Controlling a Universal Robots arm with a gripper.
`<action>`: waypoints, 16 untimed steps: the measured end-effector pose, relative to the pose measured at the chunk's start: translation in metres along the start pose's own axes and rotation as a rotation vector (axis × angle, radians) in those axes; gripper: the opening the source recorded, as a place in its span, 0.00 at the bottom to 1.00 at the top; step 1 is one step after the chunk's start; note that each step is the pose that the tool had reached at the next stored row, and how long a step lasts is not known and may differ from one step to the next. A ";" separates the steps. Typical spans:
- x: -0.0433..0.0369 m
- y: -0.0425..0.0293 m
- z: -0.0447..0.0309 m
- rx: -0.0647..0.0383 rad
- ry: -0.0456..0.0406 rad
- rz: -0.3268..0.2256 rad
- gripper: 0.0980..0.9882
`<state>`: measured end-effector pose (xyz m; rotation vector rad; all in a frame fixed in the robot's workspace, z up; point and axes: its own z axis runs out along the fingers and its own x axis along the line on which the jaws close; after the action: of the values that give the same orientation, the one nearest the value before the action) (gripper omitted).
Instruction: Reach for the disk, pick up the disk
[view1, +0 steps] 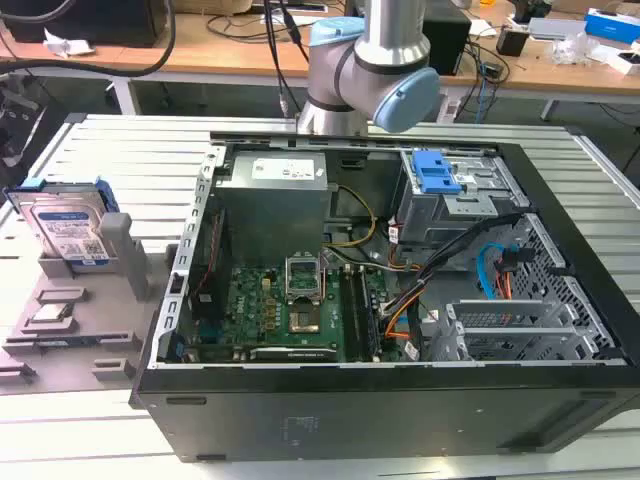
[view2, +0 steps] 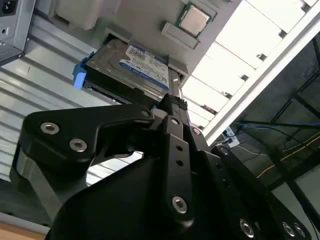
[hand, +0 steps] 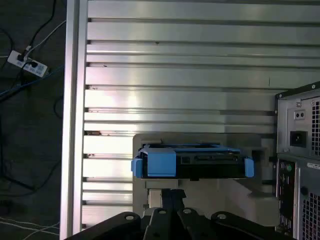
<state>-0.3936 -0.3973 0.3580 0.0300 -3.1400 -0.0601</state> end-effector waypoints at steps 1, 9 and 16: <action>0.0000 0.0000 0.0000 0.000 0.0008 -0.022 0.01; 0.0000 0.0000 0.0000 0.000 0.0053 -0.138 0.01; 0.0000 0.0000 0.0000 0.000 0.0090 -0.233 0.01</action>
<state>-0.3936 -0.3973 0.3580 0.3948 -3.1107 -0.0594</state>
